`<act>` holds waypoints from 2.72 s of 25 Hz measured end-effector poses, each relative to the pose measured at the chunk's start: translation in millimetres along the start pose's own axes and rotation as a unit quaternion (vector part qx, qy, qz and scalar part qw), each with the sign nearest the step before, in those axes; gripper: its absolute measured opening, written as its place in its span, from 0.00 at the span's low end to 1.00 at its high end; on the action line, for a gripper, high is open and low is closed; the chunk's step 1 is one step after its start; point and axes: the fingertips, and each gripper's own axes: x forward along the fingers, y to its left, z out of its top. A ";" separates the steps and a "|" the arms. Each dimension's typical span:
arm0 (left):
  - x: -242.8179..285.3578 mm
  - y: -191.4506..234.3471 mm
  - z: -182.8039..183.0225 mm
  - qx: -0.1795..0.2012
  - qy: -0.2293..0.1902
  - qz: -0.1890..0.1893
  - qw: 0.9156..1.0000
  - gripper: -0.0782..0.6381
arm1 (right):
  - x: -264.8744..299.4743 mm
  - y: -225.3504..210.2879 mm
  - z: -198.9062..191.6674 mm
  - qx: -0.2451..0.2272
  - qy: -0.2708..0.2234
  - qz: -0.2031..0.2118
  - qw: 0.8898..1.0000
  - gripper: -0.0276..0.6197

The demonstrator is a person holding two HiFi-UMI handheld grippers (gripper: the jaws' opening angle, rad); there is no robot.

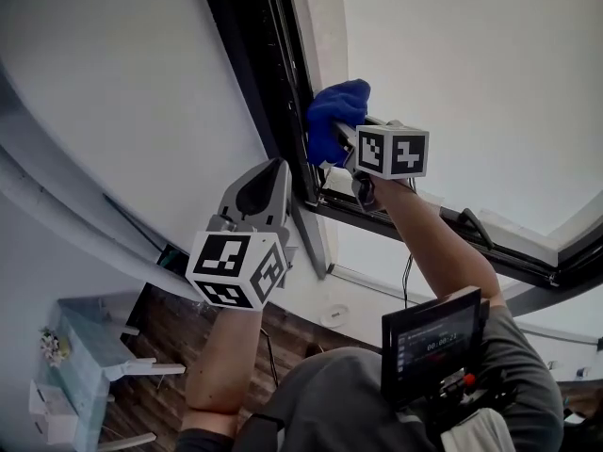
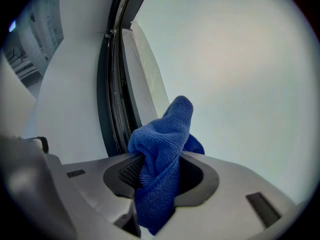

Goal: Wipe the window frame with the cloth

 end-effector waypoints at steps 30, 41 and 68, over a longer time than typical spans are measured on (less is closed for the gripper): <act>10.0 -0.4 -107.3 -0.034 0.093 -0.022 0.995 0.12 | 29.0 -72.1 -197.0 0.070 0.152 -0.092 0.982 0.29; 20.9 -22.1 -117.5 -0.038 0.098 -0.049 0.993 0.12 | -7.1 -99.0 -204.3 0.093 0.162 -0.122 0.975 0.29; 62.3 -154.4 -91.1 -0.070 0.049 -0.186 0.979 0.12 | -202.5 -118.7 -130.2 0.106 0.056 -0.147 0.982 0.29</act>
